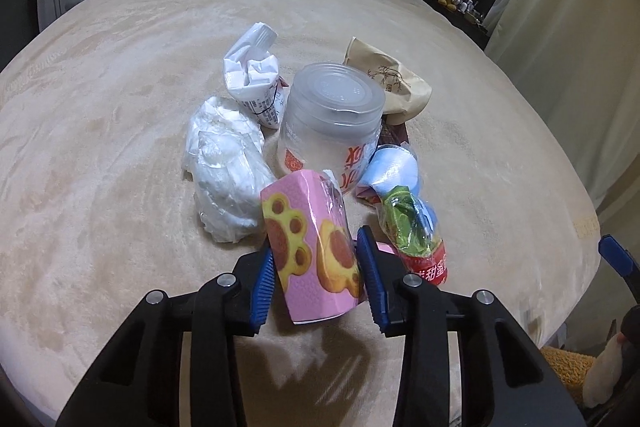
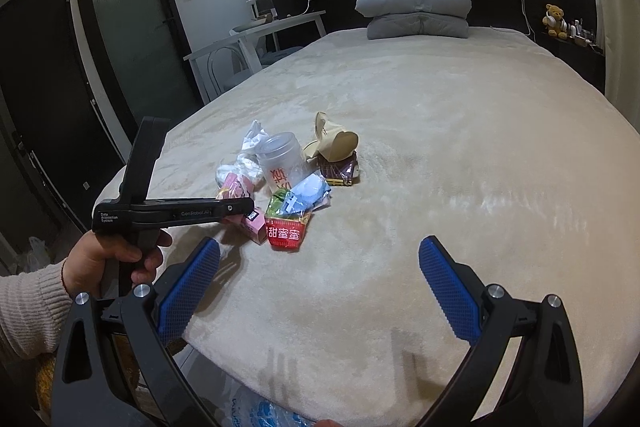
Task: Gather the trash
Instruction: 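Reach the left tool to the pink cat-paw box and close on it, then lift the pink box with the left tool while the right tool grasps the red snack bag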
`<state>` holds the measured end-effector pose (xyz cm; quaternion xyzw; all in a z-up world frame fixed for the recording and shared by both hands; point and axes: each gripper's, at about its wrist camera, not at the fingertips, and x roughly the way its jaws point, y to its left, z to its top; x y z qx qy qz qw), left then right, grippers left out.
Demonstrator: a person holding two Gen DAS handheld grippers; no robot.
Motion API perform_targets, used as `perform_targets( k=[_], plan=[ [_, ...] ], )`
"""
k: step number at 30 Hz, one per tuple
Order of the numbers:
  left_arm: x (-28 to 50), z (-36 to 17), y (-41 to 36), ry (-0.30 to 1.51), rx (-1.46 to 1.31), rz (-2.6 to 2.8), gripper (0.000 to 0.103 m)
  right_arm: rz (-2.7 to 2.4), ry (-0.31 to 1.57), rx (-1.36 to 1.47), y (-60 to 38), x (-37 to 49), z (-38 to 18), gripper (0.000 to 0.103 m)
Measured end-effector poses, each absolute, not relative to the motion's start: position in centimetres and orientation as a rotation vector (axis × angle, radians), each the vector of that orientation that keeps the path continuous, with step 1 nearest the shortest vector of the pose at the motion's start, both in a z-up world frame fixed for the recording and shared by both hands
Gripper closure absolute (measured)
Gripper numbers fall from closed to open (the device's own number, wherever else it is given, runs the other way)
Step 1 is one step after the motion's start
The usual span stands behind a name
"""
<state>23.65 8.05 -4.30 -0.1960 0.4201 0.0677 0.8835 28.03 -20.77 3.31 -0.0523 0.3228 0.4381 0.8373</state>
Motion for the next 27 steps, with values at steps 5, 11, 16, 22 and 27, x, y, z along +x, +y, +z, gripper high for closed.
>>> perform_targets(
  k=[5,11,16,22,27],
  plan=[
    [22.9,-3.7,8.0,0.846,-0.406,0.118,0.068,0.919,0.696,-0.130,-19.9,28.0,2.6,0.004],
    [21.8,-2.5,8.0,0.797,-0.408,0.068,0.071,0.908,0.709,-0.145,-18.1,28.3,1.9,0.004],
    [20.6,-1.2,8.2,0.749,-0.401,0.038,0.073,0.901,0.741,-0.150,-16.2,28.9,1.1,0.004],
    [19.3,0.0,9.5,0.695,-0.417,0.034,0.073,0.867,0.775,-0.115,-14.5,30.2,0.2,0.004],
    [18.0,0.5,10.4,0.669,-0.415,0.030,0.073,0.838,0.858,-0.035,-13.2,32.1,-1.1,0.004]
  ],
)
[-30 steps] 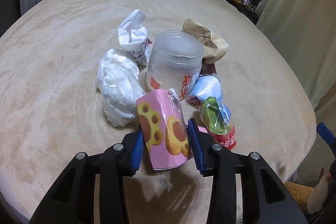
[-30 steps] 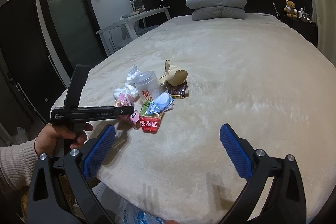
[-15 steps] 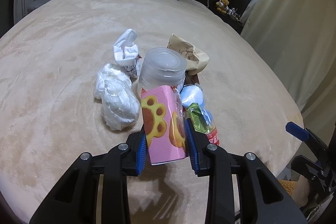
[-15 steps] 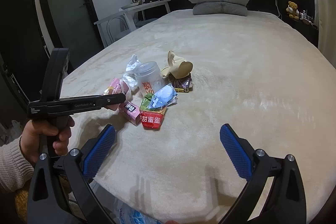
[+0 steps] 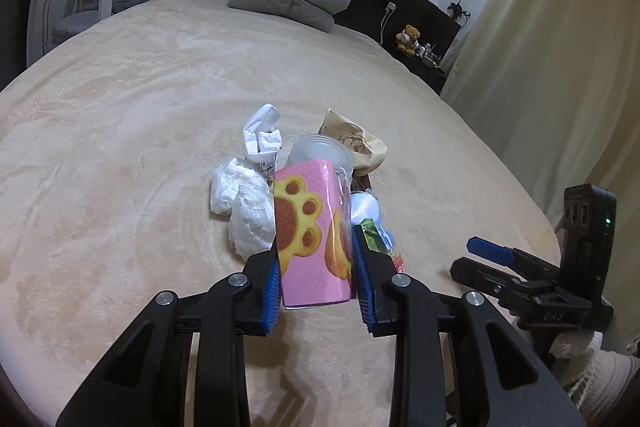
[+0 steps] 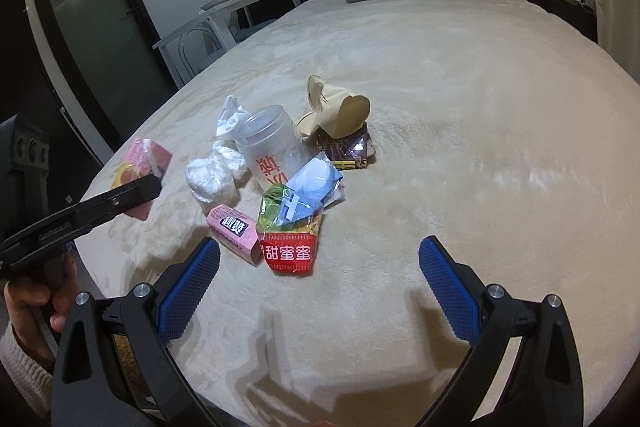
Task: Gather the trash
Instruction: 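Lift the pink box with the left tool while the right tool grasps the red snack bag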
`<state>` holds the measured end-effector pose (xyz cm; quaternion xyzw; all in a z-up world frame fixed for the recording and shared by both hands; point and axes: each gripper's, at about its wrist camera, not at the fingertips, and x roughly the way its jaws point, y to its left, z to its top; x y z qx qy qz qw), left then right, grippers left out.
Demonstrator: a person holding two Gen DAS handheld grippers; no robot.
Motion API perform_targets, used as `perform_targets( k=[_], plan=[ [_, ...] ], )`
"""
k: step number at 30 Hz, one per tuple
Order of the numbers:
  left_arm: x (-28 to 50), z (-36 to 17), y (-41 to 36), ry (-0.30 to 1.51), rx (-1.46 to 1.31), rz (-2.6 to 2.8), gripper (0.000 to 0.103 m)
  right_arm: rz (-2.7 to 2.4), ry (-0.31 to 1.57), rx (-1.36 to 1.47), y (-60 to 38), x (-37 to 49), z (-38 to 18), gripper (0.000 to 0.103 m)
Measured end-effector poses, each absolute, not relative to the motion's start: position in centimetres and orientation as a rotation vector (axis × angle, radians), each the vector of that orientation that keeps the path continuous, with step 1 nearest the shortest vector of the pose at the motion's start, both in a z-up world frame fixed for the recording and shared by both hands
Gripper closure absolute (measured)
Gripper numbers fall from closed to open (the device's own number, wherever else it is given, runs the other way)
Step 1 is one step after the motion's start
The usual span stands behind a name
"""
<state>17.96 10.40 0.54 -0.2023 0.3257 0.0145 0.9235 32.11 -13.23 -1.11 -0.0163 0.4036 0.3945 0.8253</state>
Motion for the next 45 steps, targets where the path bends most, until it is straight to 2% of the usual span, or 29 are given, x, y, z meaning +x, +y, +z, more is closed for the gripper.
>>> perform_targets(
  k=[4,10,16,19,24,45],
  plan=[
    [16.9,1.0,10.8,0.650,-0.415,0.019,0.073,0.833,0.903,0.009,-12.1,33.1,-2.1,0.005],
    [15.9,1.5,11.3,0.628,-0.417,0.005,0.073,0.834,0.933,-0.010,-10.0,33.5,-3.3,0.015],
    [15.3,1.8,12.0,0.611,-0.434,-0.002,0.073,0.838,0.940,-0.013,-8.1,34.0,-4.3,0.019],
    [15.3,1.8,12.2,0.609,-0.441,-0.001,0.073,0.839,0.936,-0.024,-7.4,34.4,-4.4,0.034],
    [15.3,1.8,12.4,0.607,-0.446,0.000,0.073,0.845,0.944,-0.051,-6.6,34.4,-4.9,0.050],
    [14.6,2.0,11.0,0.592,-0.417,-0.005,0.073,0.840,0.843,-0.053,-10.9,31.6,-2.3,0.052]
  ],
)
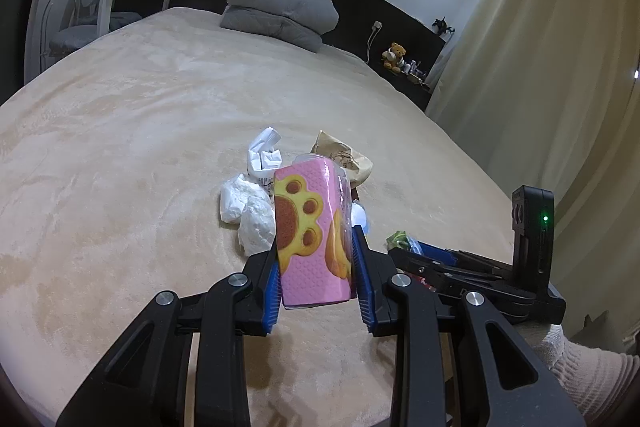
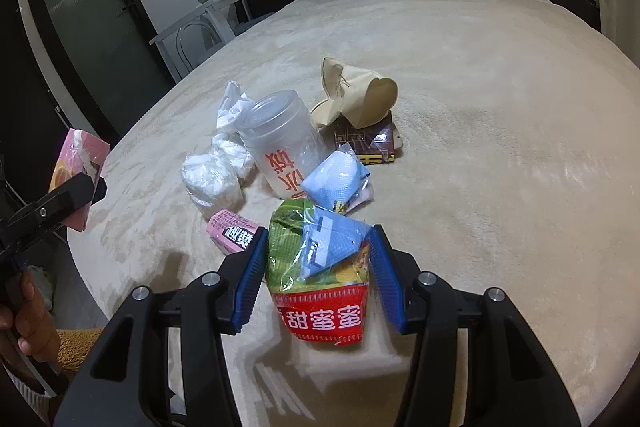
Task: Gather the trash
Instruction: 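Lift the pink box with the left tool while the right tool grasps the red snack bag, then carry both held items down over the clear plastic bag beside the bed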
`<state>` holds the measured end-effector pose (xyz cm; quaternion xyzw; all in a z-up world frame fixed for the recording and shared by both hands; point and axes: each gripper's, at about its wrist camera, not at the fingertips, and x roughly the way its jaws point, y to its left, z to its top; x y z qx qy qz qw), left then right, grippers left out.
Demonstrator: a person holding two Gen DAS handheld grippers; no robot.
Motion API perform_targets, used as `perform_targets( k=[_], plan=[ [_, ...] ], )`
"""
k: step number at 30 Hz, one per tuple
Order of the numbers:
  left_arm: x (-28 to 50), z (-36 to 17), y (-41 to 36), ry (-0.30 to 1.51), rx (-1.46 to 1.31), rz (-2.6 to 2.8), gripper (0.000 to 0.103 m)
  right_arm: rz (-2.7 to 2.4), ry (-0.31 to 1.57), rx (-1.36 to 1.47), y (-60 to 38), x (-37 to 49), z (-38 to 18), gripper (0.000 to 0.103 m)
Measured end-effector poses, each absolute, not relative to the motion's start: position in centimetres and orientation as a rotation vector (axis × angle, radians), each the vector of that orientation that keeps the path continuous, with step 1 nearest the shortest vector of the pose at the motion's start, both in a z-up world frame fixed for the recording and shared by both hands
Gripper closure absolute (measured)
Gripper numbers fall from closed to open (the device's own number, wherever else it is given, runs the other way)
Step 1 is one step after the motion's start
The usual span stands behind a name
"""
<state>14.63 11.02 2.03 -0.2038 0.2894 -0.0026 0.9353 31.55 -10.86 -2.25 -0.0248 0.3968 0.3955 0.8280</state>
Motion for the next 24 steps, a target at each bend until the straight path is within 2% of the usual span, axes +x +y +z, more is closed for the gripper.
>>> perform_targets(
  k=[11,24],
  plan=[
    [12.1,2.0,8.9,0.550,-0.390,-0.008,0.073,0.833,0.768,0.011,-16.5,27.8,0.2,0.052],
    [5.4,0.5,4.1,0.500,-0.385,-0.063,0.073,0.838,0.715,0.051,-23.2,19.7,1.0,0.052]
  ],
)
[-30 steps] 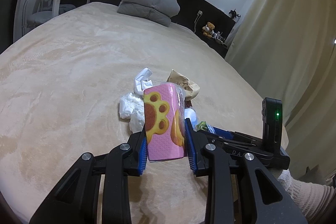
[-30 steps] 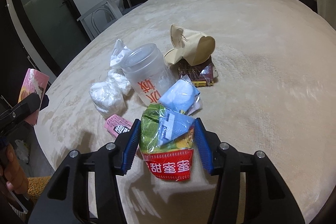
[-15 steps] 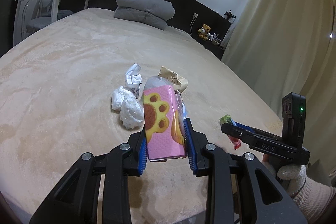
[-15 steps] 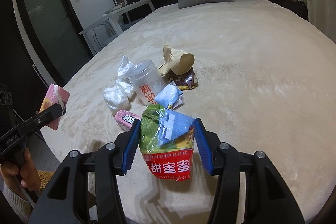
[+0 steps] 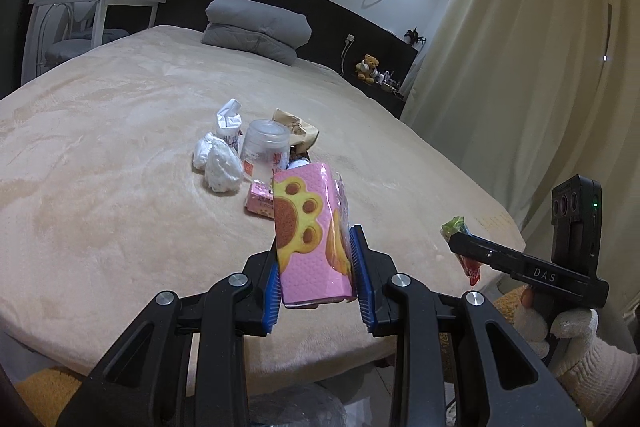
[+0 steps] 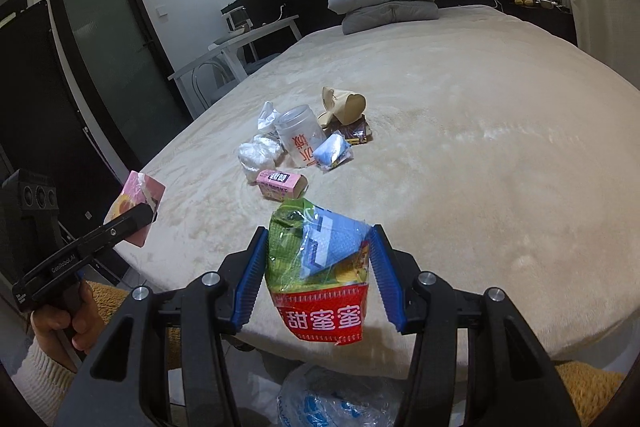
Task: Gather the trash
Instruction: 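Carry both held items down over the clear plastic bag beside the bed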
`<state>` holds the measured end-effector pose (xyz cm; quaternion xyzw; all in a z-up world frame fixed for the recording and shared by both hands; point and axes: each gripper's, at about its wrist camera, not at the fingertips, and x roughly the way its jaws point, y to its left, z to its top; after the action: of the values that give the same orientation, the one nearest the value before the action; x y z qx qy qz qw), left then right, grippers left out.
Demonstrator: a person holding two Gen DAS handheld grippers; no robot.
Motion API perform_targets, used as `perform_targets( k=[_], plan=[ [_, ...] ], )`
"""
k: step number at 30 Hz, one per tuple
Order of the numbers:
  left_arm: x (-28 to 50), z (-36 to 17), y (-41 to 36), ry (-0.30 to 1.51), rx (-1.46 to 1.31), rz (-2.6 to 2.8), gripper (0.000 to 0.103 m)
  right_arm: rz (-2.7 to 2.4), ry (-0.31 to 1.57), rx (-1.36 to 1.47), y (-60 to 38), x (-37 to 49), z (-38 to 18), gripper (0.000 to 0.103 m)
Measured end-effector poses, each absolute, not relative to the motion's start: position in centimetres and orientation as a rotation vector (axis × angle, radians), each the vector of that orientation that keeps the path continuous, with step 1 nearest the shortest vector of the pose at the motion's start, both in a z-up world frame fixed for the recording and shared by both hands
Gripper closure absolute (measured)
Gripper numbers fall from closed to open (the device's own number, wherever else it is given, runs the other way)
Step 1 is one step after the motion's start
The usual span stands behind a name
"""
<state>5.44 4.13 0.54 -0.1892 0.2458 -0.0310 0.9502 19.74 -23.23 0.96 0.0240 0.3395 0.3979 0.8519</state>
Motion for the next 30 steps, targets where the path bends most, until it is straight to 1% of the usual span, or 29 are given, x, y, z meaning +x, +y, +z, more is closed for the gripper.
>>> perform_targets(
  k=[7,14,18,24,30],
  plan=[
    [2.5,-0.1,1.3,0.487,-0.372,-0.086,0.073,0.817,0.700,0.082,-26.7,16.0,0.5,0.052],
    [0.2,-1.6,-0.9,0.522,-0.379,-0.096,0.073,0.811,0.702,0.101,-28.7,13.4,0.0,0.052],
    [-0.4,-3.1,-2.1,0.573,-0.391,-0.109,0.073,0.819,0.738,0.124,-29.3,12.8,-0.9,0.052],
    [0.0,-4.9,-4.2,0.663,-0.338,-0.154,0.073,0.847,0.791,0.124,-28.8,12.2,-2.3,0.052],
    [1.1,-7.3,-4.2,0.774,-0.374,-0.170,0.073,0.849,0.904,0.088,-27.4,12.4,-5.0,0.052]
  ],
)
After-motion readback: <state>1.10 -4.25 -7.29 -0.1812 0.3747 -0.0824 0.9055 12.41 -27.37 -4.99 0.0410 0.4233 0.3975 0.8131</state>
